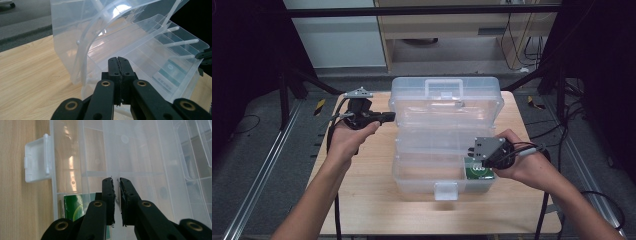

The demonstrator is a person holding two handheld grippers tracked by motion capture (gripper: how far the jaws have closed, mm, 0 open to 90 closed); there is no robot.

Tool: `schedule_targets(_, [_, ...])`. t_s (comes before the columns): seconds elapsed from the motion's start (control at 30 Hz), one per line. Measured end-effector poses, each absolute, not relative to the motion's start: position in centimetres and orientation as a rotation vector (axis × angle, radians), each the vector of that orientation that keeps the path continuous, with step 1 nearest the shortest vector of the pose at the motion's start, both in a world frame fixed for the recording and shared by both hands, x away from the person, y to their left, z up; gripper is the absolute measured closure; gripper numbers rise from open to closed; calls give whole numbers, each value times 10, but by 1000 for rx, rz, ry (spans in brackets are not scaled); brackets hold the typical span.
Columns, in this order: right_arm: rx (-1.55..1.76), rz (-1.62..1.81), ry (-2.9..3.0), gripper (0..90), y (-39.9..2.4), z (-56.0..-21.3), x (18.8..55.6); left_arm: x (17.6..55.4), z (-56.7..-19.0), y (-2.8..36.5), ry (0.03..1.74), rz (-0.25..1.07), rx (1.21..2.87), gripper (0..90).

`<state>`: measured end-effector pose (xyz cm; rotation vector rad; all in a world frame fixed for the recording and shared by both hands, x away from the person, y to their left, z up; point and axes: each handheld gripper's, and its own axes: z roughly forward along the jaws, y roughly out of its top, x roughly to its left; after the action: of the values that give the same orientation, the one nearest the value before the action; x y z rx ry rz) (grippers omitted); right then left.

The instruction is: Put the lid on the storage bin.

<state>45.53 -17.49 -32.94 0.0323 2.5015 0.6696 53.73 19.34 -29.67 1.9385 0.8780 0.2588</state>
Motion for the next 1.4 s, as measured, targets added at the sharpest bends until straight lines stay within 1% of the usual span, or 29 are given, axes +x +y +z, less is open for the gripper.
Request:
schedule_targets(0.53, [27,657,2513,827,-174,-331,454,537,-296,196,893,241,1922,897])
schedule_targets(1.07, [48,669,2529,815,-175,-336,448,524,-303,195,885,225,1923,897])
schedule_targets(1.1, [68,681,2532,792,-175,-337,448,522,-305,196,881,226,1927,897])
schedule_targets(1.17, [74,691,2532,785,-176,-337,447,521,-306,196,874,224,1934,896])
schedule_targets(1.2, [106,722,2528,755,-177,-336,446,519,-307,196,876,222,1930,896])
schedule_targets(1.23, [106,722,2528,755,-177,-336,446,518,-308,196,874,223,1931,896])
schedule_targets(1.4, [245,844,2477,638,-189,-331,441,511,-313,198,860,223,1924,893])
